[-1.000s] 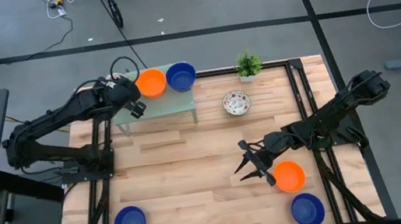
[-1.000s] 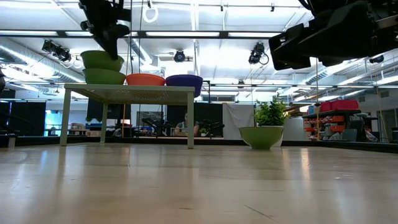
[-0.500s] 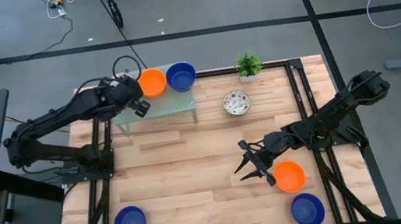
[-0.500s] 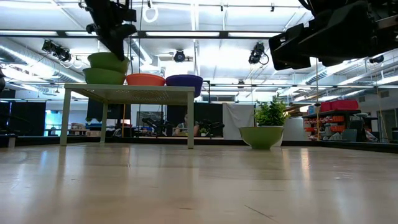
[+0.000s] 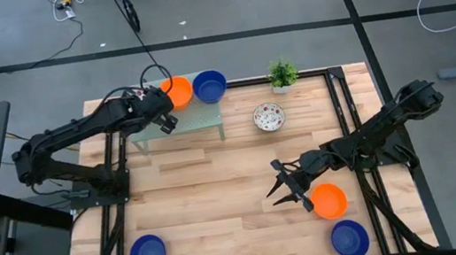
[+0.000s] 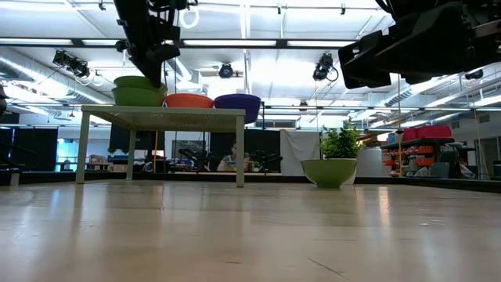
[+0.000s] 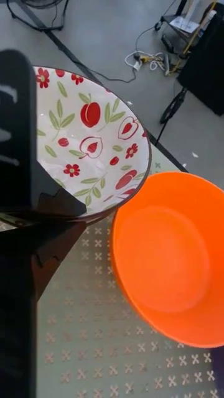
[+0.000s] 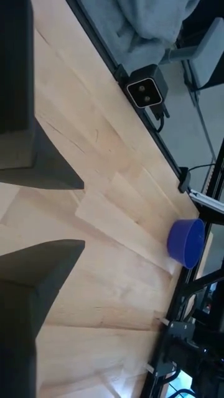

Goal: Pick & Place Mini bowls
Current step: Stack the white patterned bowl on top of the other white patterned bowl on the shelf

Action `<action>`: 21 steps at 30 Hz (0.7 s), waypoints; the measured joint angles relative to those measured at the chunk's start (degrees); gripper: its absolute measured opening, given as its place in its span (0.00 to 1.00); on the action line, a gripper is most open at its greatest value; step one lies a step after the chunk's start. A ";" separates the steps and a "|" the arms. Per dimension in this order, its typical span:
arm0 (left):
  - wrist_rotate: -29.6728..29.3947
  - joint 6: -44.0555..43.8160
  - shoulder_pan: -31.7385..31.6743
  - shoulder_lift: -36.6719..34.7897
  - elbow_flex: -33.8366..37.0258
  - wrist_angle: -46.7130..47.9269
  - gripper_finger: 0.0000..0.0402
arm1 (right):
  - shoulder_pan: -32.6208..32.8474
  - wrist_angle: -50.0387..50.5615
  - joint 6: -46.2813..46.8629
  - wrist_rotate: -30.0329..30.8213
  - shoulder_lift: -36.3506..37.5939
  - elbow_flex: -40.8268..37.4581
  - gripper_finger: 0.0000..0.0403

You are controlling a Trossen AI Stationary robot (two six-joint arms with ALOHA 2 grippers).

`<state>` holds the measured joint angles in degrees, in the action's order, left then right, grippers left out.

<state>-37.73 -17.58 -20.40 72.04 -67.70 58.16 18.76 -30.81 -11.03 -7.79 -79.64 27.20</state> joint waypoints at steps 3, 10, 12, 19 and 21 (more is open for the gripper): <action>0.10 -0.88 0.00 0.01 0.00 0.29 0.04 | 0.00 0.00 0.00 0.00 0.00 0.00 0.35; 1.09 -1.42 0.00 0.01 0.00 1.82 0.05 | 0.00 -0.01 0.00 -0.04 0.00 0.00 0.35; 1.82 -1.79 0.00 0.01 0.00 1.93 0.06 | 0.00 -0.02 0.00 -0.07 0.00 0.00 0.35; 3.27 -2.73 0.00 -0.03 -0.02 1.96 0.07 | 0.00 -0.02 0.00 -0.17 0.00 0.00 0.35; 3.50 -2.80 -0.02 -0.03 -0.02 1.97 0.07 | 0.00 -0.01 0.00 -0.17 0.00 0.00 0.35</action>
<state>-34.23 -20.38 -20.43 72.01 -67.72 60.13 18.76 -30.82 -11.03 -7.97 -79.64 27.20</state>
